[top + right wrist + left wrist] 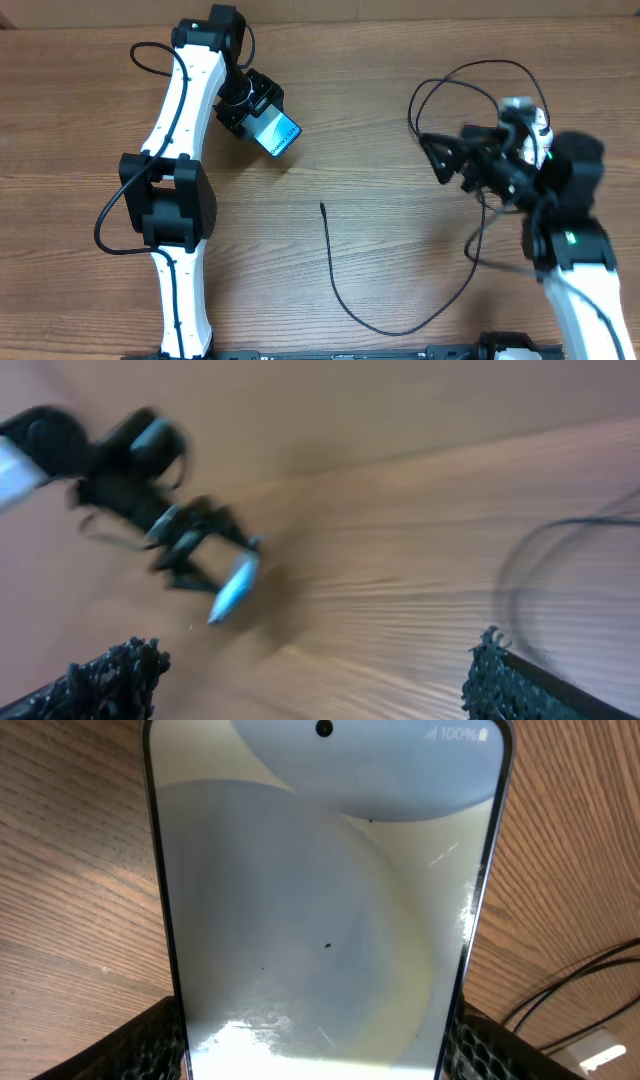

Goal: Plug charger to phone and switch on socket
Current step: 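Raise the right gripper and swing it toward the phone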

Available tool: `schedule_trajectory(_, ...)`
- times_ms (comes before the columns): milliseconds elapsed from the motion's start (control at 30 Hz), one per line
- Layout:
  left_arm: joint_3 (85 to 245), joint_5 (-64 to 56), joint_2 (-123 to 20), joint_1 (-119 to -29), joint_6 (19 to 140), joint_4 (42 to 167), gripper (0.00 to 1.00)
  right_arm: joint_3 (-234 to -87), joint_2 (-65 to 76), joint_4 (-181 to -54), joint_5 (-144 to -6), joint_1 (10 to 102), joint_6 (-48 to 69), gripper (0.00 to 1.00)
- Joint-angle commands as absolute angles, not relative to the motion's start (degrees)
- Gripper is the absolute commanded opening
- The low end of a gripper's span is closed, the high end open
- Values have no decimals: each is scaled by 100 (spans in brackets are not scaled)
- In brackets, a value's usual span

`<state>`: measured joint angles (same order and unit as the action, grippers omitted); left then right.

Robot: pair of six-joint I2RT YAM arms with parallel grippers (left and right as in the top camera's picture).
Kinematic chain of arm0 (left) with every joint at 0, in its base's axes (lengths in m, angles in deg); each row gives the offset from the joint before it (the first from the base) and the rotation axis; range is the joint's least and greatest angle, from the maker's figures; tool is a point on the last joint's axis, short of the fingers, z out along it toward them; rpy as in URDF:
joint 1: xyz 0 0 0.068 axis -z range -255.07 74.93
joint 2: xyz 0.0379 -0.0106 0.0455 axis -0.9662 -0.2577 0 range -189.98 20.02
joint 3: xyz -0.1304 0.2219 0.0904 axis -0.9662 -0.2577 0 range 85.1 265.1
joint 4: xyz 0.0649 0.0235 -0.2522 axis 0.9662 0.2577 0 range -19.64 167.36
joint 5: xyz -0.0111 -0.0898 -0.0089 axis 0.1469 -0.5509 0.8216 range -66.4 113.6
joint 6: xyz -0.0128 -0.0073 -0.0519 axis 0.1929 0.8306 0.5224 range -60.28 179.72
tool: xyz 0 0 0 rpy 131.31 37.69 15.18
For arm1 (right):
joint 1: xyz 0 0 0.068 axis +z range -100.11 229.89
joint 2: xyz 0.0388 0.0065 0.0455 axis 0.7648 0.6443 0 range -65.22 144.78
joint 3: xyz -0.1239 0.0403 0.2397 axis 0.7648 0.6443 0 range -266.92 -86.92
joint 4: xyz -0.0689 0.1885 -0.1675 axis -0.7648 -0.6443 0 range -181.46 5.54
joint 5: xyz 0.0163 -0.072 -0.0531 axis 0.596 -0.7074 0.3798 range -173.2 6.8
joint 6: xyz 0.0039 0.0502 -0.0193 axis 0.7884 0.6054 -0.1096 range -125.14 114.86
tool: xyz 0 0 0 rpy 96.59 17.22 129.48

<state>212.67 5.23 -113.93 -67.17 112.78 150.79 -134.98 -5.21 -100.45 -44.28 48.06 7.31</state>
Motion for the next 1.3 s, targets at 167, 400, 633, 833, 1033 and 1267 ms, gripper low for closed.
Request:
schedule_trajectory(167,21448,405,-11380,-6638,11455,15096,4,-13653,1396,-8902,-959,4828,961,100)
schedule_trajectory(400,21448,407,-11380,-6529,11730,15066,4,-13653,1927,-8620,-1324,4828,2154,100)
schedule_trajectory(633,21448,405,-11380,-6352,12331,15046,4,-13648,1973,-8626,-2323,4896,3129,100)
schedule_trajectory(833,21446,97,-11380,-6157,12895,14910,4,-13648,1973,-8622,-3294,5226,3411,100)
schedule_trajectory(1033,21448,-353,-11380,-5930,13230,14633,4,-13648,1973,-8622,-3973,5630,3413,100)
schedule_trajectory(1267,21448,-845,-11380,-5578,13713,14635,4,-13648,1973,-8624,-4225,5772,3411,100)
